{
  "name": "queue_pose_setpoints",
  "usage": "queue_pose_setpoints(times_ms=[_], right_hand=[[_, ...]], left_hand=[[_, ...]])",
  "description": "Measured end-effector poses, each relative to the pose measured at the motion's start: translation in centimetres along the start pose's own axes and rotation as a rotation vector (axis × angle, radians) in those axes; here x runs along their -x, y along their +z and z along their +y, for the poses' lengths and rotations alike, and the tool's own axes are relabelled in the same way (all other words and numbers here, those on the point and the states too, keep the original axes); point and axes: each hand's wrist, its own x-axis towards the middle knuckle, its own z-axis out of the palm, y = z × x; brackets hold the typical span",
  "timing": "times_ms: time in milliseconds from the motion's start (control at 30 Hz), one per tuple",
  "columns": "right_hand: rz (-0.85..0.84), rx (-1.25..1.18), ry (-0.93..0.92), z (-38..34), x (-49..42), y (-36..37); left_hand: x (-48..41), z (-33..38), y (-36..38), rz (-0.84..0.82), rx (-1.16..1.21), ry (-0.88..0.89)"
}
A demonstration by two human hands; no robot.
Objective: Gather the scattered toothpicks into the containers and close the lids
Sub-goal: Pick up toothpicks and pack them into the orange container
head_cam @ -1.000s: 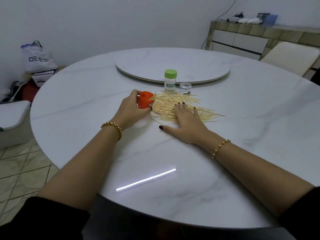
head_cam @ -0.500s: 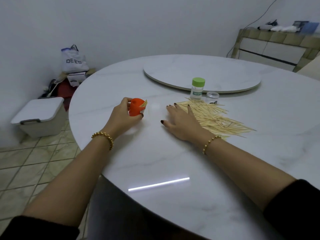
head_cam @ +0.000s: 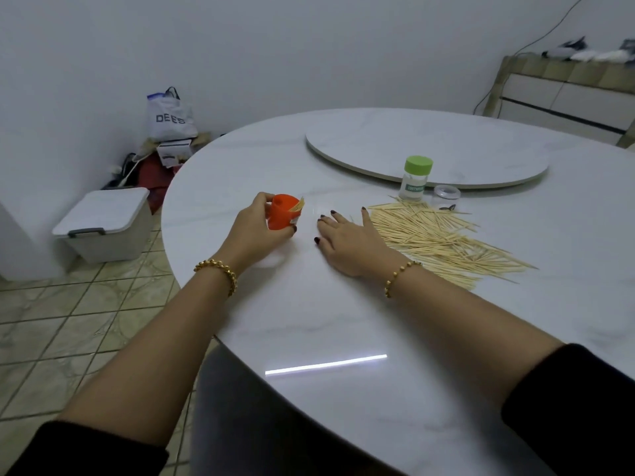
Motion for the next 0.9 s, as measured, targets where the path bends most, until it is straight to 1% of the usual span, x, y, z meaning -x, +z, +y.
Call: queue_pose_setpoints(times_ms=[200, 367, 467, 600, 667, 900], right_hand=[[-0.001, 0.063, 0.069, 4.7, 3.3, -0.4], [0.011, 0.105, 0.099, 7.1, 5.3, -0.9], [0.028, 0.066, 0.123, 8.0, 6.2, -0.9], [-0.011, -0.073, 0.211, 9.1, 7.5, -1.1], [0.001, -0.123, 0.239, 9.7, 8.4, -1.3], [-0.003, -0.176, 0.377, 12.5, 10.9, -2.5]], left_hand=[[-0.6, 2.1, 2.4, -0.062, 0.017, 0.048], [-1.1, 4.3, 5.0, -0.116, 0.03, 0.086], [-1.4, 5.6, 6.4, -0.129, 0.048, 0.114], [-1.7, 6.9, 8.2, -0.146, 0.059, 0.142], [-1.7, 7.4, 9.0, -0.163, 0.061, 0.154], [-2.3, 9.1, 11.1, -0.204, 0.061, 0.18]])
